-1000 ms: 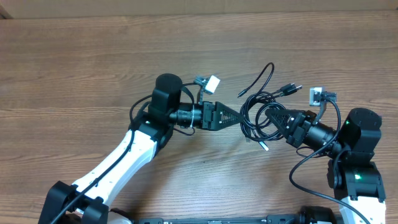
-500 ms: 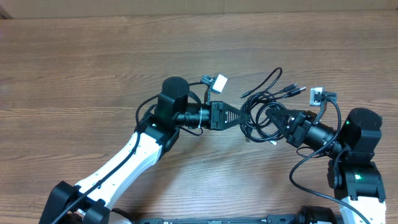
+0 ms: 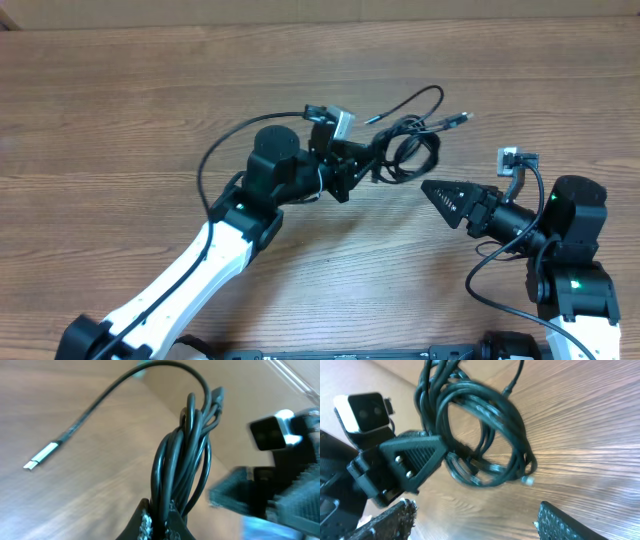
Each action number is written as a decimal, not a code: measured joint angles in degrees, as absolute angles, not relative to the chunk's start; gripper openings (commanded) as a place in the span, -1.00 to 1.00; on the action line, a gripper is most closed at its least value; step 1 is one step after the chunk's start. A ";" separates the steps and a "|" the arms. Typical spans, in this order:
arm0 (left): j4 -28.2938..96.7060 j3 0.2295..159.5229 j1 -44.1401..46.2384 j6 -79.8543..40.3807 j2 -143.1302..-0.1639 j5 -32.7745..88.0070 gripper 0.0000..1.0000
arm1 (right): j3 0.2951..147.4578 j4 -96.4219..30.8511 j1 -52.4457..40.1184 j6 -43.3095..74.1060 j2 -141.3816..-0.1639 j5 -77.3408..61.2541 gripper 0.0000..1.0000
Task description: Untangle cables
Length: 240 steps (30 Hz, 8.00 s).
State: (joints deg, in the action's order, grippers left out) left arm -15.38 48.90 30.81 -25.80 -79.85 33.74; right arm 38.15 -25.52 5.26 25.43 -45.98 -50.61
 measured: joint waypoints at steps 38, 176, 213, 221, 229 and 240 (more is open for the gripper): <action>-11.55 48.99 49.91 -9.02 -73.06 17.37 -0.92 | 38.13 -6.26 5.63 37.78 -45.98 -64.16 -0.48; -7.75 49.21 44.07 -14.85 -71.26 22.13 -0.92 | 37.89 15.40 5.65 40.75 -55.02 -81.69 0.89; -11.77 49.21 45.47 -22.31 -71.26 22.46 -0.92 | 37.89 27.46 5.58 47.66 -54.96 -85.21 1.00; -8.19 49.21 48.69 -19.90 -71.37 23.03 -0.92 | 37.87 37.52 5.58 55.70 -54.92 -80.88 1.00; -6.85 49.21 48.77 -16.86 -71.37 27.90 -0.92 | 37.87 37.89 5.58 58.46 -54.92 -70.76 1.00; -6.85 49.21 45.50 -14.02 -69.63 28.56 -0.92 | 37.95 28.58 19.99 58.74 -55.02 -76.75 1.00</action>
